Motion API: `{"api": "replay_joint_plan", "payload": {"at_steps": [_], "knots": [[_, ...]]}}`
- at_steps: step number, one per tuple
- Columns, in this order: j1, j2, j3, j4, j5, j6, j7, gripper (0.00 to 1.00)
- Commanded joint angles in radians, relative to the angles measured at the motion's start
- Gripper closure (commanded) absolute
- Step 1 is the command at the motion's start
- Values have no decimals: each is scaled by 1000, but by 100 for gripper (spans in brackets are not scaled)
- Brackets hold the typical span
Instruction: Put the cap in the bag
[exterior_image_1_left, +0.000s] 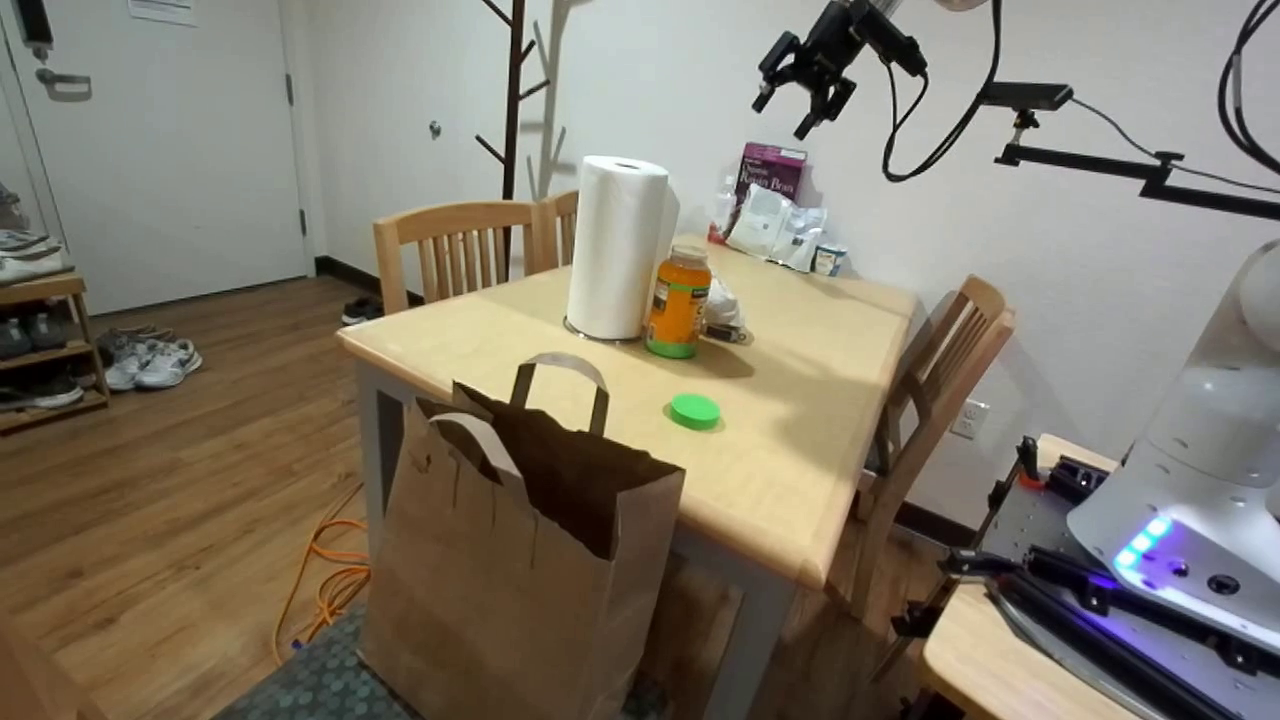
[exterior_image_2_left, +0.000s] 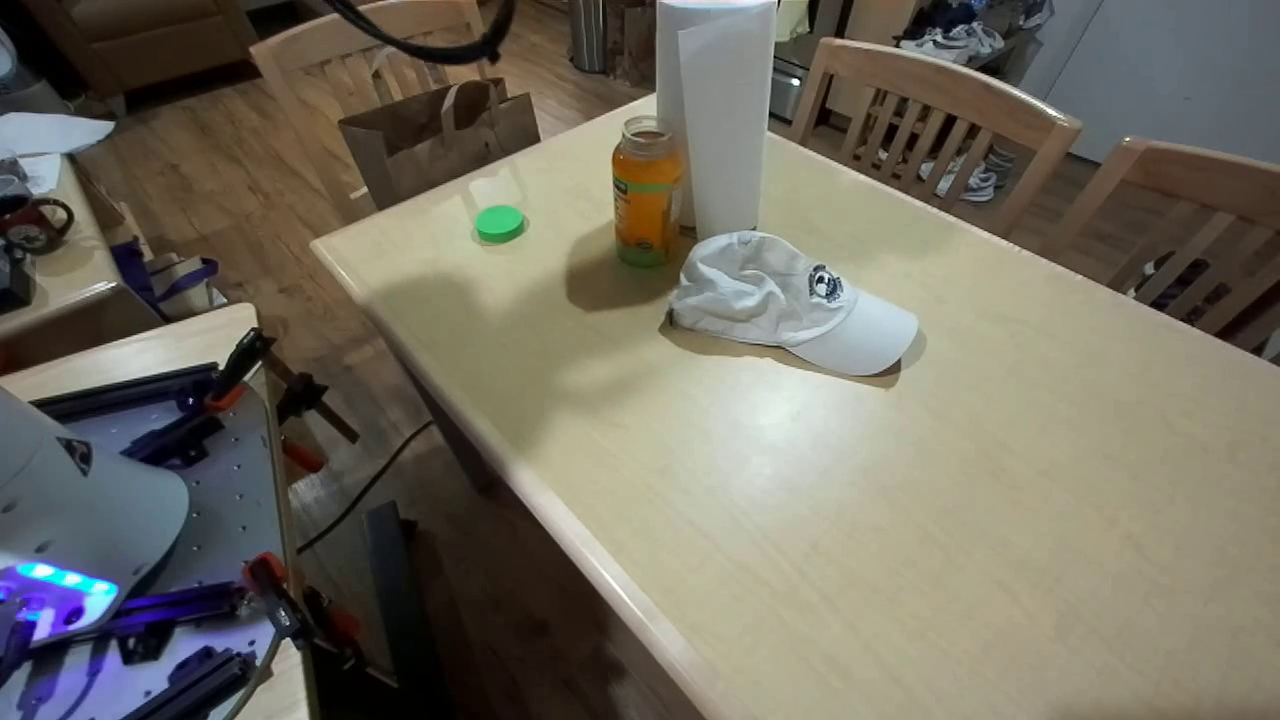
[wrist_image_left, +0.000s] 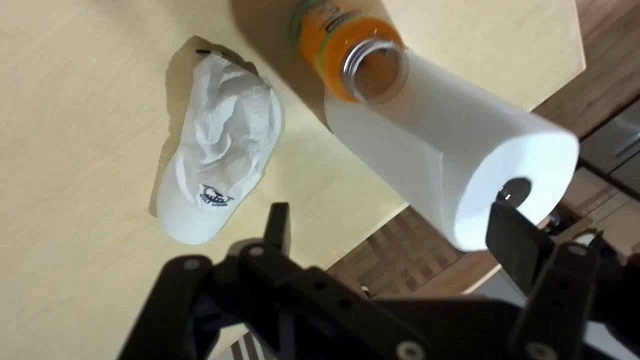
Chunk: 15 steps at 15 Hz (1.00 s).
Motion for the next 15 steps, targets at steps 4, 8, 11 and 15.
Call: {"api": "replay_joint_plan", "payload": {"at_steps": [4, 8, 11, 15], "knots": [[-11, 73, -13, 33, 23, 118, 133, 0], [-12, 141, -9, -11, 11, 370, 287, 0], [-16, 219, -35, -46, -72, 566, 441, 0], [44, 342, -218, -48, -366, 700, 750, 0]]}}
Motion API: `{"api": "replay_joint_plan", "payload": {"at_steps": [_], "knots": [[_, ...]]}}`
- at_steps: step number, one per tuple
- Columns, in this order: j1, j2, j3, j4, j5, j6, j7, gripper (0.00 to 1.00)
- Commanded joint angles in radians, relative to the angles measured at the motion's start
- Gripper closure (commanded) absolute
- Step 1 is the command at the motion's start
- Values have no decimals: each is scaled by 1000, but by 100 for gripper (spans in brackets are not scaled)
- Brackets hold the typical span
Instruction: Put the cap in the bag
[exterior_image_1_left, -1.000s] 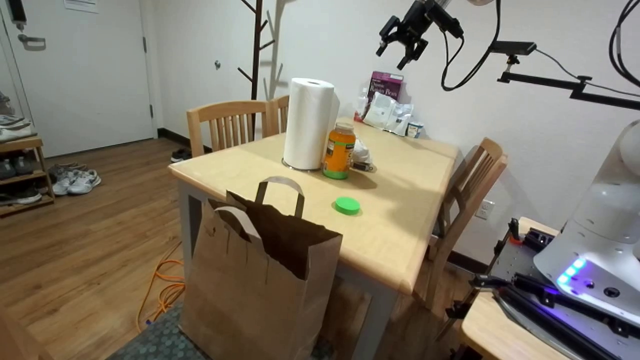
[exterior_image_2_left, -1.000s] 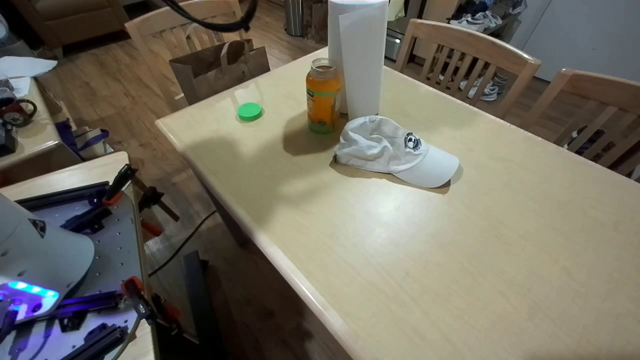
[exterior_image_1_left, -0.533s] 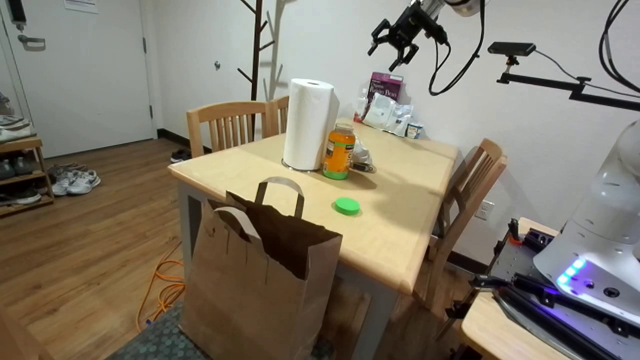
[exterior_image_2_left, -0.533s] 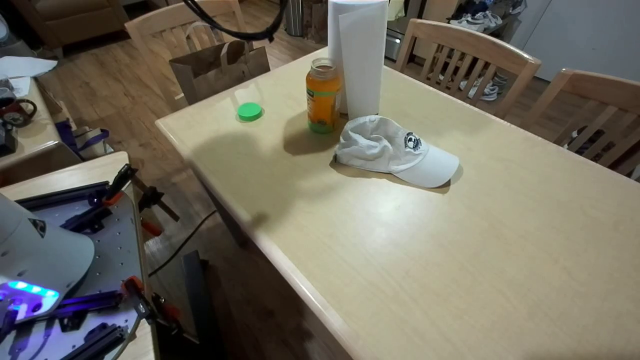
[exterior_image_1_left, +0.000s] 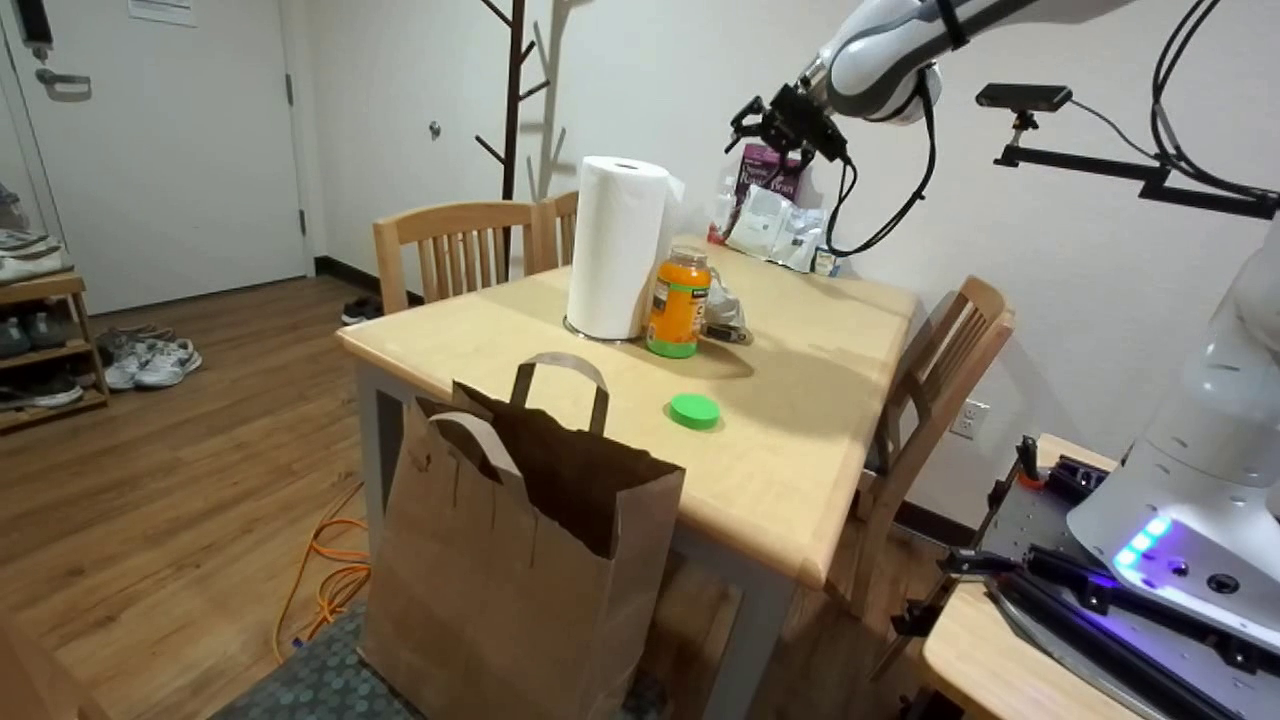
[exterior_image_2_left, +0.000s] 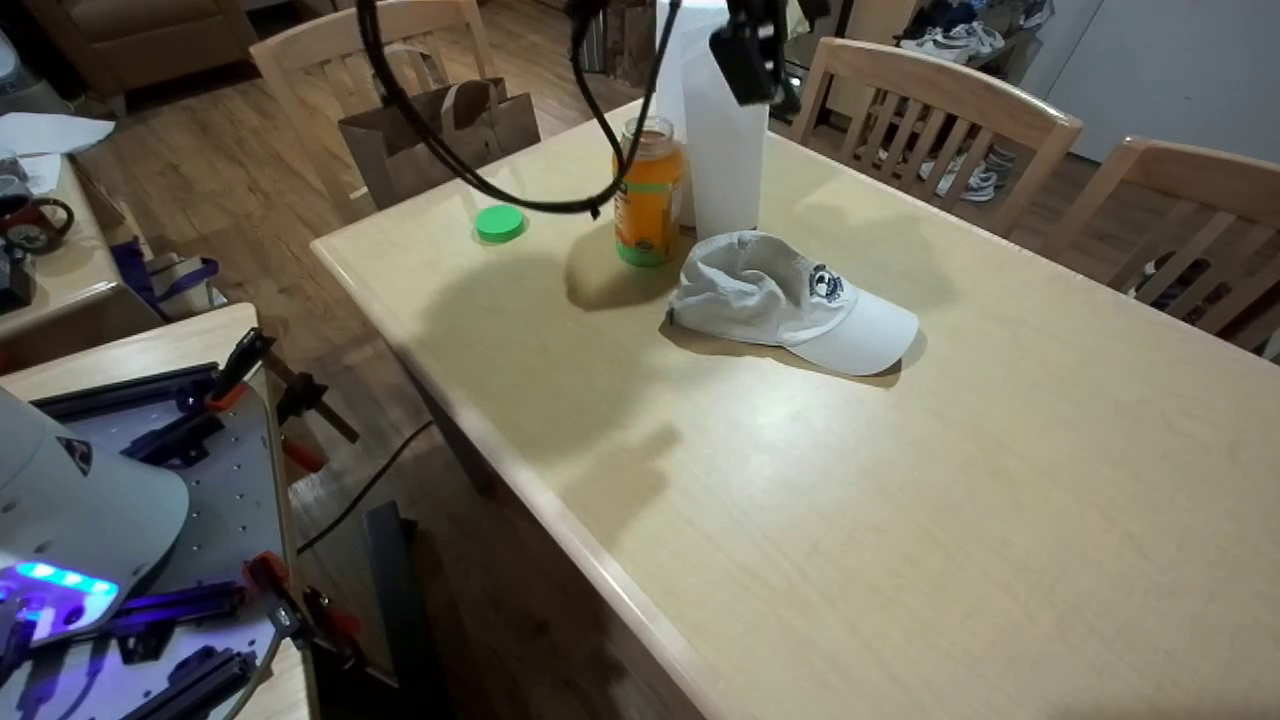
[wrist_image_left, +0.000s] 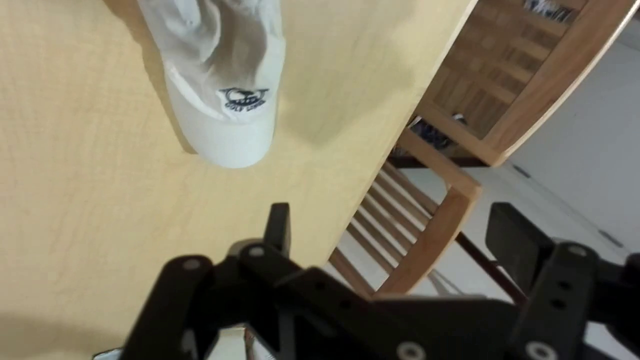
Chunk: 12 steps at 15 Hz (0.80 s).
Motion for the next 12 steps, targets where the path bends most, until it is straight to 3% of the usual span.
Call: {"api": "replay_joint_plan", "payload": {"at_steps": [1, 2, 3, 5, 7, 8, 10, 11, 12], "knots": [[89, 96, -202, 19, -242, 44, 273, 0], [137, 117, -275, 27, -279, 44, 348, 0], [63, 82, -171, 2, -205, 34, 224, 0], [109, 110, -254, 9, -250, 37, 292, 0], [123, 113, -264, 16, -250, 37, 301, 0], [146, 119, -284, 37, -263, -33, 344, 0], [125, 113, -231, 58, -187, -209, 287, 0], [165, 137, -283, 92, -253, -280, 388, 0], [132, 134, -238, 109, -254, -368, 390, 0]]}}
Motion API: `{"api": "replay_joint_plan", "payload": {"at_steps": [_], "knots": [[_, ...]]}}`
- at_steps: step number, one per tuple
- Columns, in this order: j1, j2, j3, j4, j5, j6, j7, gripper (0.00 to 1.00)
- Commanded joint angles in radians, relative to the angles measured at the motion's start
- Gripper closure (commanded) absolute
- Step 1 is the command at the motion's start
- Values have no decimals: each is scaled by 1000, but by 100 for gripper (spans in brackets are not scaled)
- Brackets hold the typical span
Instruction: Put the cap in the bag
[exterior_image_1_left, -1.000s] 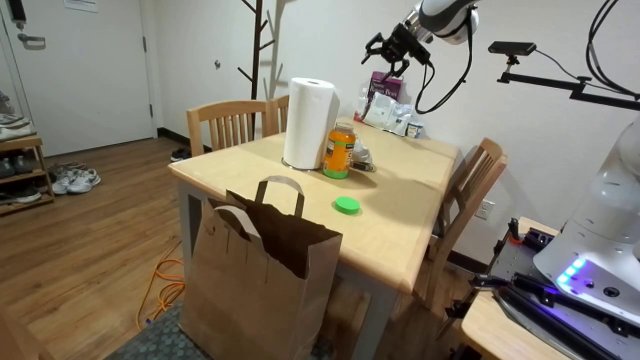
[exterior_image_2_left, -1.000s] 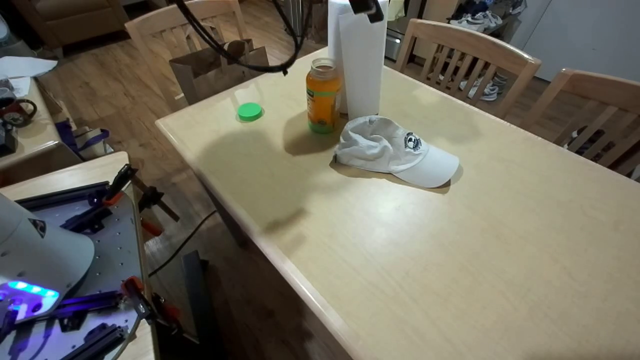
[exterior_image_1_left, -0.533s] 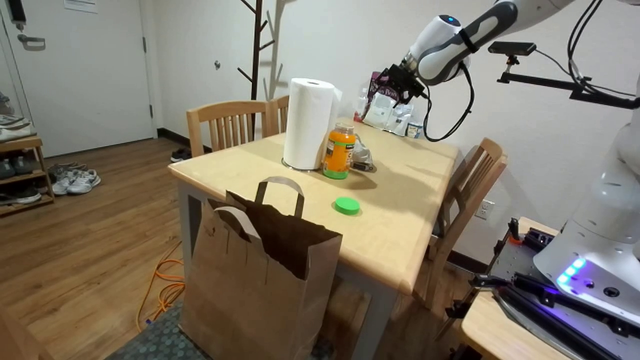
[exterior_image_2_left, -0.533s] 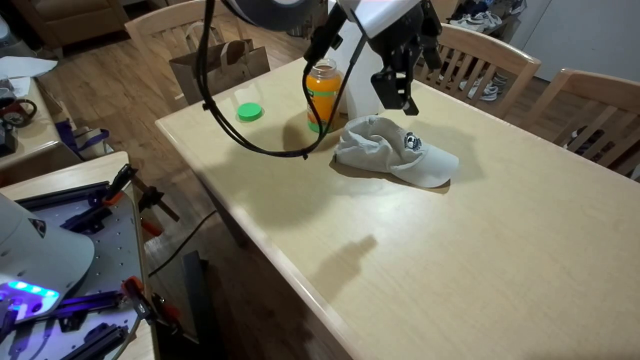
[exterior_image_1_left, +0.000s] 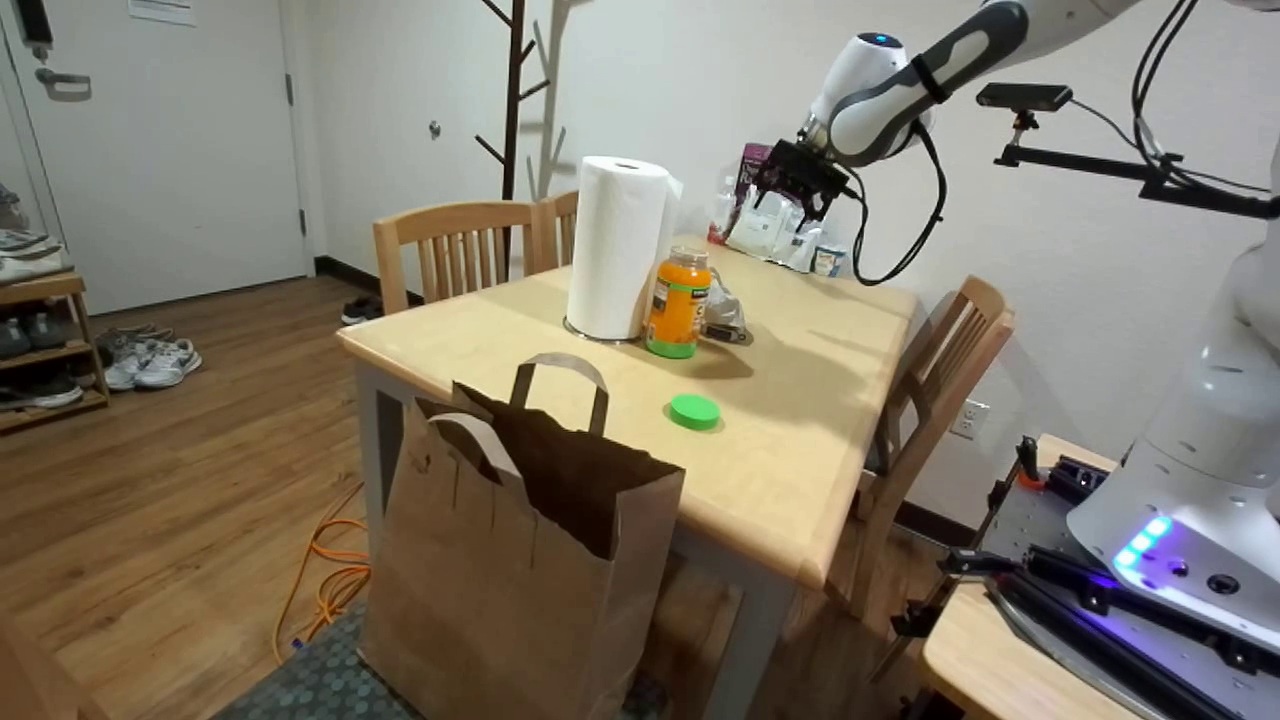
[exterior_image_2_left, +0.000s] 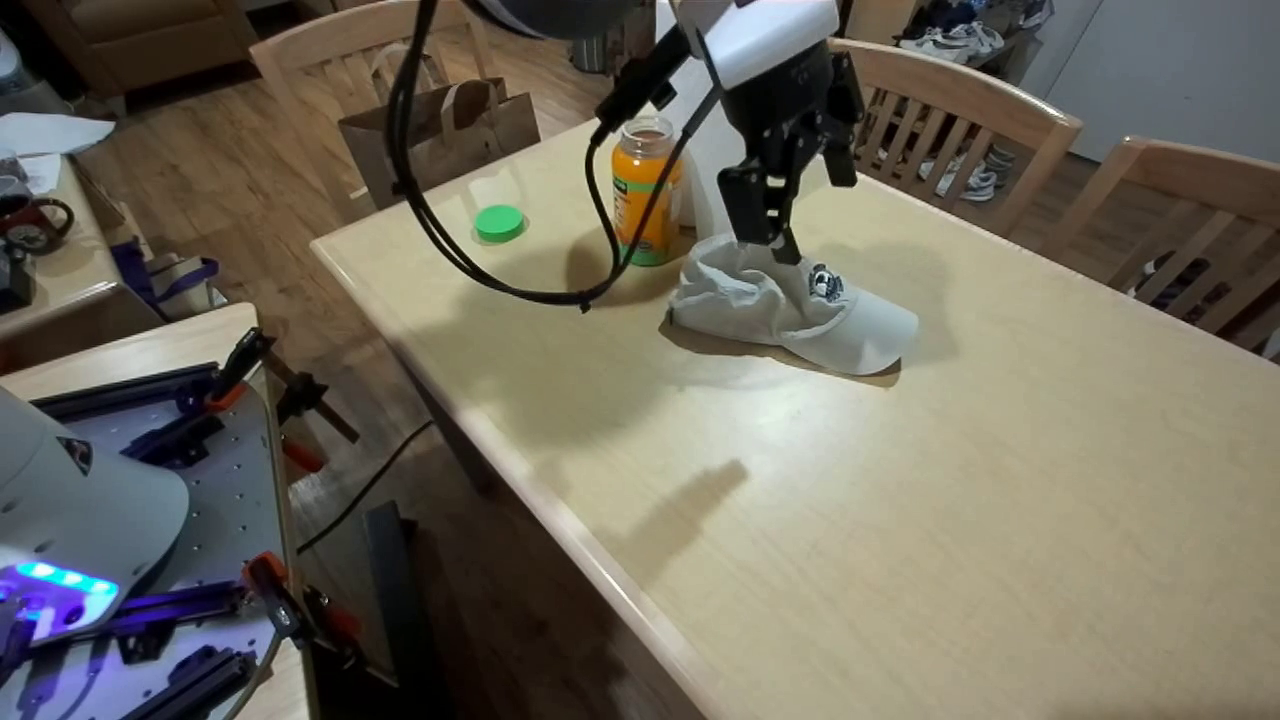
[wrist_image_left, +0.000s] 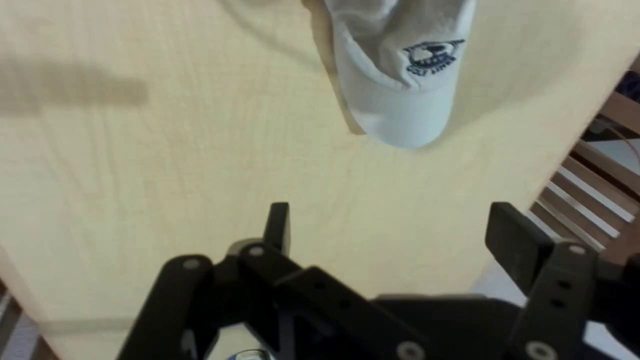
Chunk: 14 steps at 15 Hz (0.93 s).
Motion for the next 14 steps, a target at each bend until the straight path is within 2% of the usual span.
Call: {"api": "replay_joint_plan", "payload": {"at_steps": [1, 2, 4, 7, 9, 11, 14], "knots": [[16, 20, 15, 79, 35, -266, 47, 0], [-38, 18, 82, 97, 61, -336, 30, 0], [-88, 17, 160, 119, 196, -419, -106, 0], [-141, 47, 232, 165, 371, -500, -258, 0], [-173, 80, 253, 200, 462, -570, -349, 0], [-190, 121, 251, 245, 496, -622, -391, 0], [-207, 181, 242, 274, 497, -578, -459, 0]]}}
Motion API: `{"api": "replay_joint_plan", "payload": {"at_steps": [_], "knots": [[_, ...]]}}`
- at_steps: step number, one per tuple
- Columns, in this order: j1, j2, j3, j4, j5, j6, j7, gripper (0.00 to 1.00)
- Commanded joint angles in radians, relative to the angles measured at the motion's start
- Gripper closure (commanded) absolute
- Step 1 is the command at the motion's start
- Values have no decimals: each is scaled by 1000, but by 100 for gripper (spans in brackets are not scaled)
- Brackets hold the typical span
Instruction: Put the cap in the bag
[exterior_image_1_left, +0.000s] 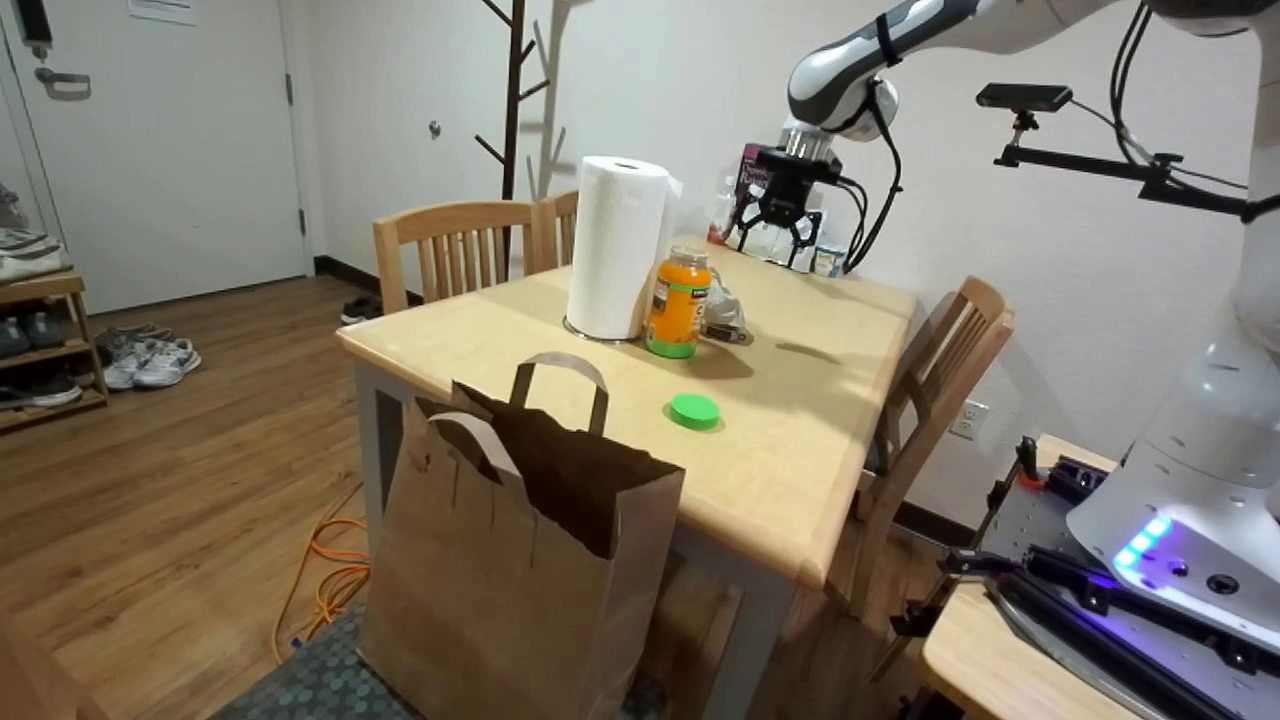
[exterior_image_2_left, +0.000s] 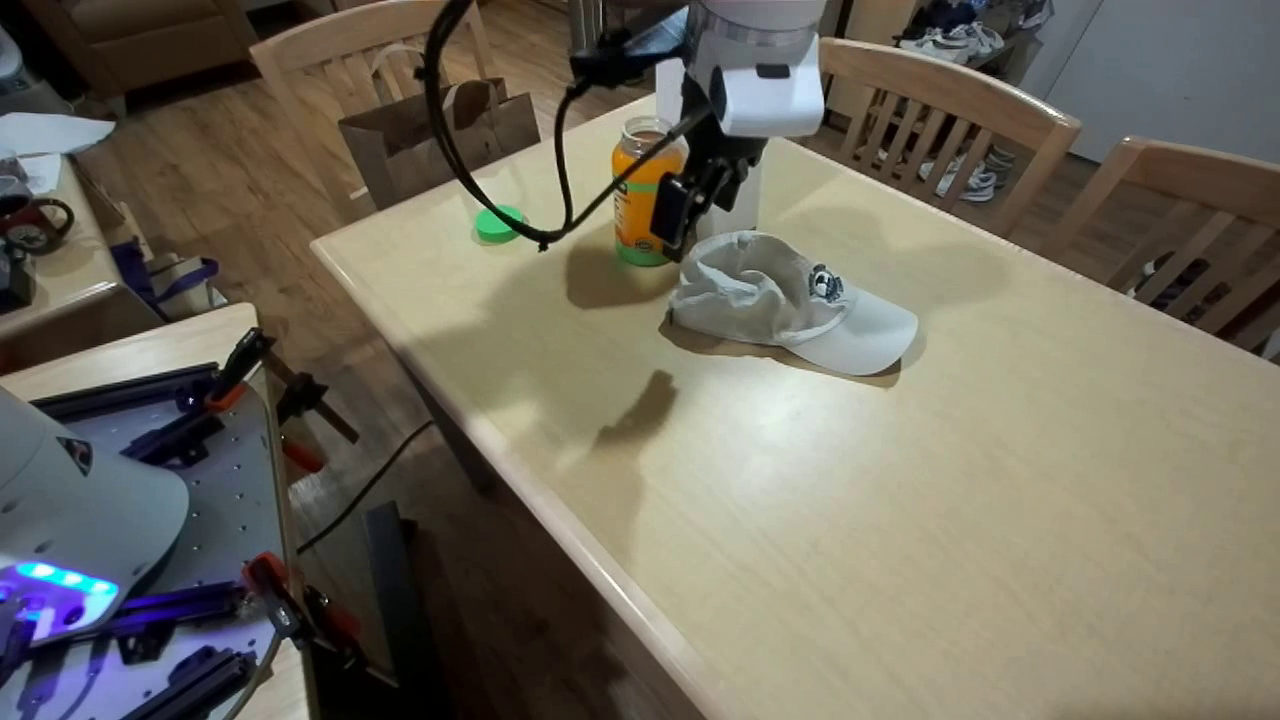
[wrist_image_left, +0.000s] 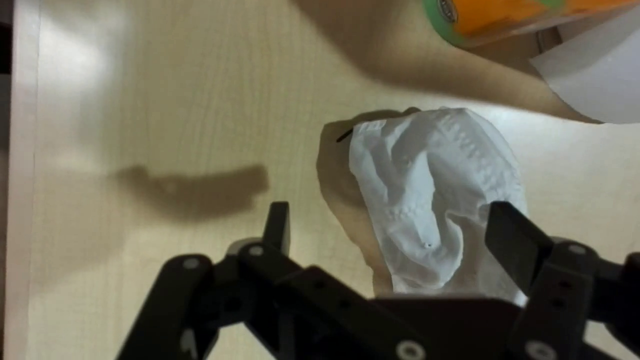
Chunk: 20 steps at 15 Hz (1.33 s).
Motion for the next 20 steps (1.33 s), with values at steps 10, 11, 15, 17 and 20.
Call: {"api": "replay_joint_plan", "payload": {"at_steps": [10, 11, 15, 17, 20], "knots": [[-18, 146, 0, 65, 5, 155, -141, 0], [-20, 160, 11, 78, 18, 173, -156, 0], [-4, 209, 43, 130, 27, 220, -173, 0], [12, 232, 46, 157, 12, 228, -159, 0], [22, 283, 39, 215, 6, 198, -146, 0]]}}
